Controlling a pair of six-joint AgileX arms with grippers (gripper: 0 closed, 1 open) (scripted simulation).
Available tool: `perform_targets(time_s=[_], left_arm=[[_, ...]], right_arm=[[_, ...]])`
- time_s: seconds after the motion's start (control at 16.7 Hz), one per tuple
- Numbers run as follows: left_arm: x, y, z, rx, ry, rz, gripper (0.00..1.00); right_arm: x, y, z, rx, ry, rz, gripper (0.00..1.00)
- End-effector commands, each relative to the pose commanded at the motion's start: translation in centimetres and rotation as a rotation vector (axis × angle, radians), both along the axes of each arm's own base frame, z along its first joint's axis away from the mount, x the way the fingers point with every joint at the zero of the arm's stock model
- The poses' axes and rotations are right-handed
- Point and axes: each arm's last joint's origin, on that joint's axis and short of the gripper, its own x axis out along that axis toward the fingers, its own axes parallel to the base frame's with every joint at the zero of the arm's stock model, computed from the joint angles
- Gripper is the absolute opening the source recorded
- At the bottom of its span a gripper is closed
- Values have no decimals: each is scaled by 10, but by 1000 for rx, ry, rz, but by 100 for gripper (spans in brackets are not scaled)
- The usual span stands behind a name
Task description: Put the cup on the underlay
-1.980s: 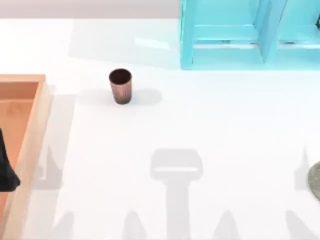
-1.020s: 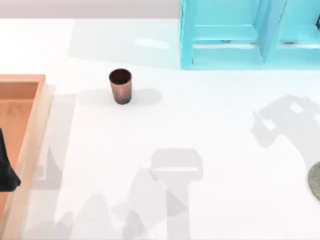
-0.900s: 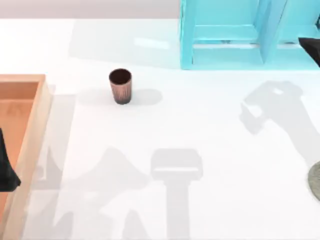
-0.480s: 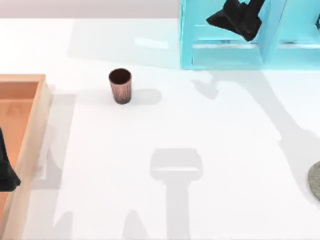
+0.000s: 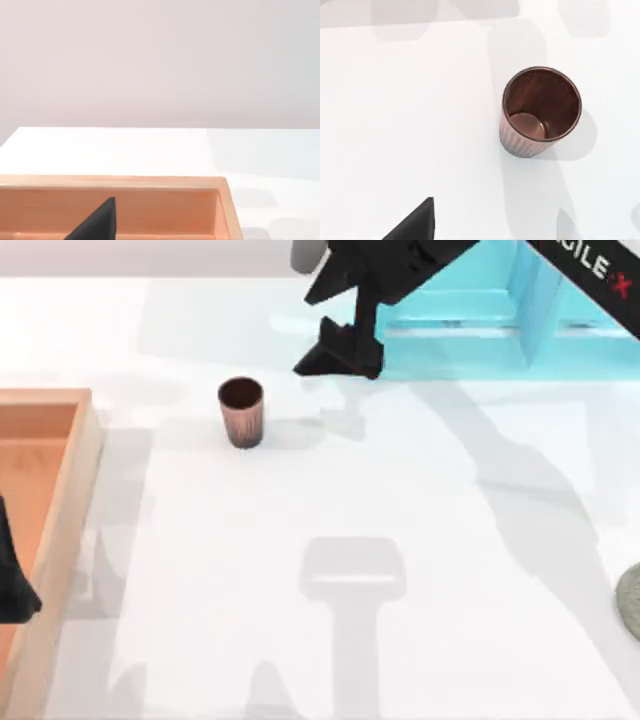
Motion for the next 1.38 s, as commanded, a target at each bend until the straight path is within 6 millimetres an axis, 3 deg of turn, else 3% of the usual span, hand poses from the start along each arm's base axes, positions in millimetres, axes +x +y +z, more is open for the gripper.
perform_targets(time_s=[0.24, 0.66, 0.78, 1.14, 1.38], left_arm=[[0, 0, 0, 0, 0, 0, 100], [0, 0, 0, 0, 0, 0, 100], [0, 0, 0, 0, 0, 0, 100], [0, 0, 0, 0, 0, 0, 100], [0, 0, 0, 0, 0, 0, 100]], right_arm=[[8, 20, -36, -5, 40, 79, 100], [10, 21, -44, -8, 47, 83, 100], [11, 31, -53, -5, 44, 88, 100], [8, 77, -109, -6, 46, 88, 100], [6, 85, -118, -4, 42, 87, 100]])
